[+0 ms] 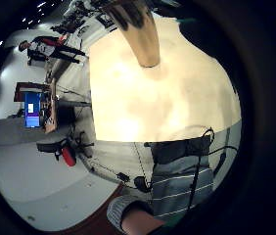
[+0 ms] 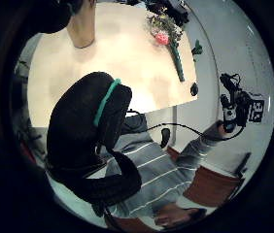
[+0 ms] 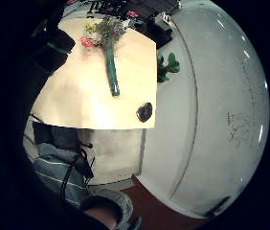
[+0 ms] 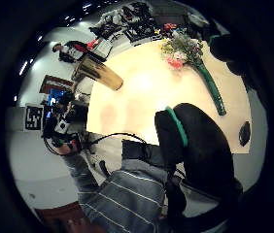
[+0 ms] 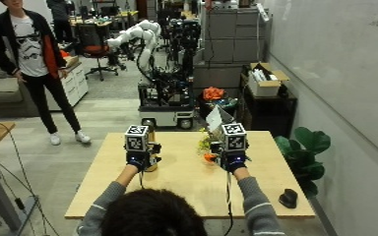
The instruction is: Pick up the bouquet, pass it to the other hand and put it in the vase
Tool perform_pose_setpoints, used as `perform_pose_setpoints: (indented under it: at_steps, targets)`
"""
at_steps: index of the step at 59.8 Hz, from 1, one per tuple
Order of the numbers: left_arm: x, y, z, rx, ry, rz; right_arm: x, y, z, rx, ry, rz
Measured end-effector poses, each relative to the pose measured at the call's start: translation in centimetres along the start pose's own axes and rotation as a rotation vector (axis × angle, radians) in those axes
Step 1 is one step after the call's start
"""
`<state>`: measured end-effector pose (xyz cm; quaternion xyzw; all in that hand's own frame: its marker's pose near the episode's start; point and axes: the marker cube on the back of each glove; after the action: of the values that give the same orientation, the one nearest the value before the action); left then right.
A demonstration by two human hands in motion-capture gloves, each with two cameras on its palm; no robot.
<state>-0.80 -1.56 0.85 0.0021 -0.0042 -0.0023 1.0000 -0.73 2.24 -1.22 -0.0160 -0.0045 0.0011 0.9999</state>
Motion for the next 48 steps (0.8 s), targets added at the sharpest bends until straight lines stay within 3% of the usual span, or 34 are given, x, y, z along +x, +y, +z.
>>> perform_pose_setpoints:
  at_steps: [10,19,37,48]
  targets:
    - [-0.7,1.1,-0.5,0.016,0.004,-0.026,0.1,-1.3,0.6,0.034,-0.005,-0.009]
    - [-1.6,0.1,0.0,0.039,-0.024,-0.037,0.3,-1.7,0.2,0.067,-0.008,-0.034]
    - [-0.3,1.5,-0.2,0.057,0.007,-0.007,-0.5,-2.0,-1.5,0.074,-0.008,-0.018]
    - [-0.5,0.7,0.8,0.055,0.02,0.01,0.9,-3.1,-2.0,0.067,-0.041,0.058]
